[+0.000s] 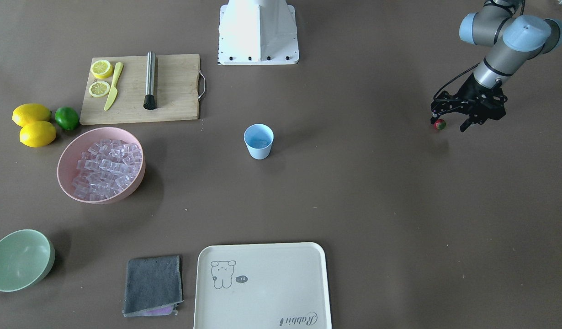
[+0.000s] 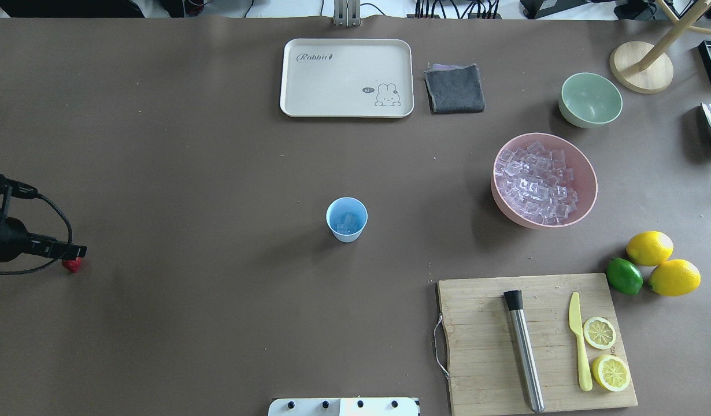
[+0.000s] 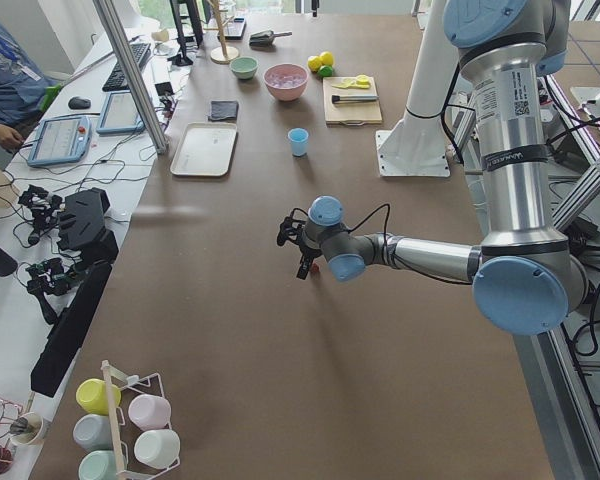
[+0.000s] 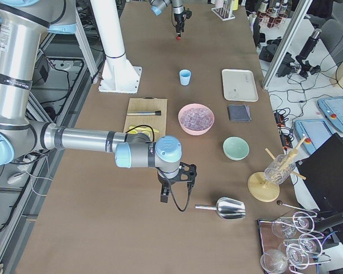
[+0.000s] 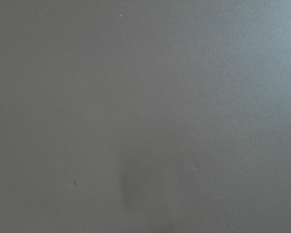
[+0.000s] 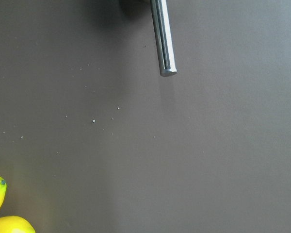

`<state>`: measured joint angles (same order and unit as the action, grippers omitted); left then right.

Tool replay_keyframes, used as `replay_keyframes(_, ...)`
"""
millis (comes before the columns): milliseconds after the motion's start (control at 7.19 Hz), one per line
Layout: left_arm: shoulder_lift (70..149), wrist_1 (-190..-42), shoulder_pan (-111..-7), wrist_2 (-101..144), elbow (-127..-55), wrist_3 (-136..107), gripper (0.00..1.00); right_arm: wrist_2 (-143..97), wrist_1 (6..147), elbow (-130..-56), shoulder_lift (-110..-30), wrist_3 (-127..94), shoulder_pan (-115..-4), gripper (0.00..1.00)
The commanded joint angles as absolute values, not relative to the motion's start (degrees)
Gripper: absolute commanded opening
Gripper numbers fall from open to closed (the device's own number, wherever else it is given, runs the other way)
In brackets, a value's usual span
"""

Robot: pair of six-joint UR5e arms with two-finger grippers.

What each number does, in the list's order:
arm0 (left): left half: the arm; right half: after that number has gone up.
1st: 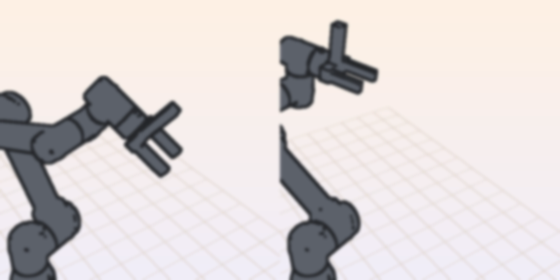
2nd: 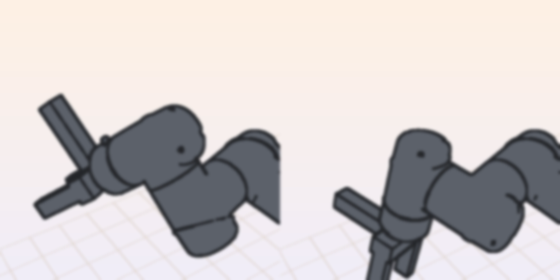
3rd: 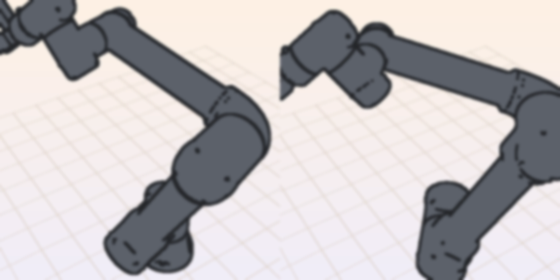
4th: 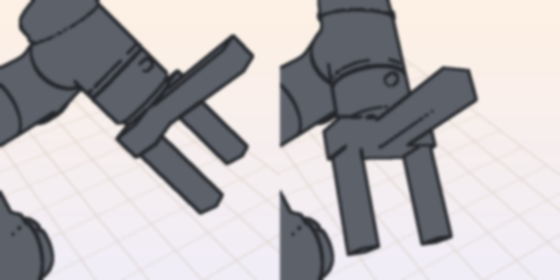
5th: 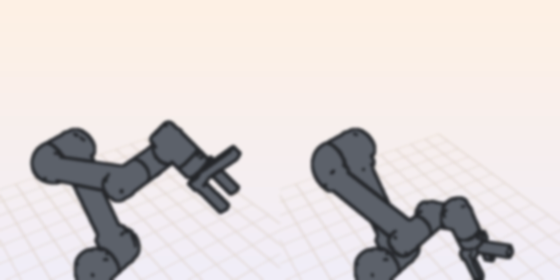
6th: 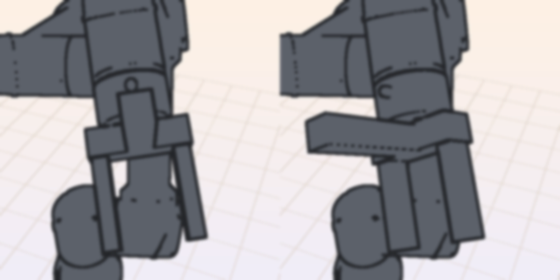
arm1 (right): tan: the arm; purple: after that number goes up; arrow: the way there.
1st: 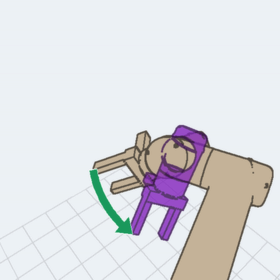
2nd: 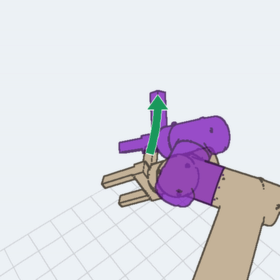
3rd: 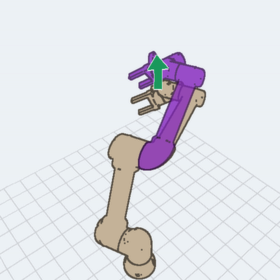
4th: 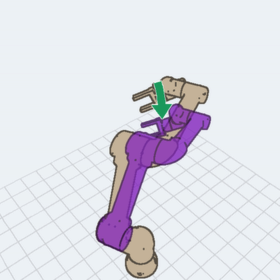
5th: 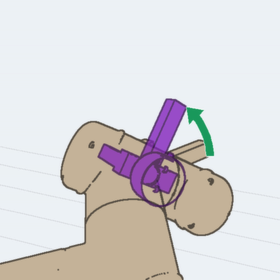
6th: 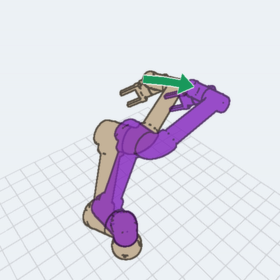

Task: Put ice and strawberries in cup
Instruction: 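Move the left gripper down onto the red strawberry and grasp it, then lift the strawberry with the left gripper and carry it over the cup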

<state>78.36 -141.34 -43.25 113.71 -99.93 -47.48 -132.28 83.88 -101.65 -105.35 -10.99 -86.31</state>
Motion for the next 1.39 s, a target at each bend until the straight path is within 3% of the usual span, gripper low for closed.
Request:
replay_keyframes(0, 77.7, -141.33, -40.89, 112.25, -99.76, -47.2, 0.84, -132.36, 83.85, -101.6, -105.21, -11.07, -86.31, 1.0)
replay_keyframes(278, 77.7, -141.42, -38.76, 110.92, -100.11, -47.29, 0.81, -132.36, 83.85, -101.6, -105.21, -10.99, -86.31, 1.0)
replay_keyframes(695, 77.61, -141.42, -38.93, 110.92, -100.11, -47.2, 0.59, -132.36, 83.85, -101.6, -105.21, -10.99, -86.31, 1.0)
replay_keyframes(834, 77.69, -141.42, -38.85, 110.92, -100.11, -47.2, 0.43, -132.36, 83.85, -101.6, -105.21, -10.99, -86.31, 1.0)
replay_keyframes(973, 77.61, -141.42, -39.2, 111.0, -100.37, -47.28, 0.0, -132.36, 83.85, -101.69, -105.21, -10.99, -86.31, 1.0)
replay_keyframes(1251, 77.87, -141.33, -39.73, 114.06, -102.55, -47.29, 0.0, -132.36, 83.85, -101.69, -105.21, -10.99, -86.31, 1.0)
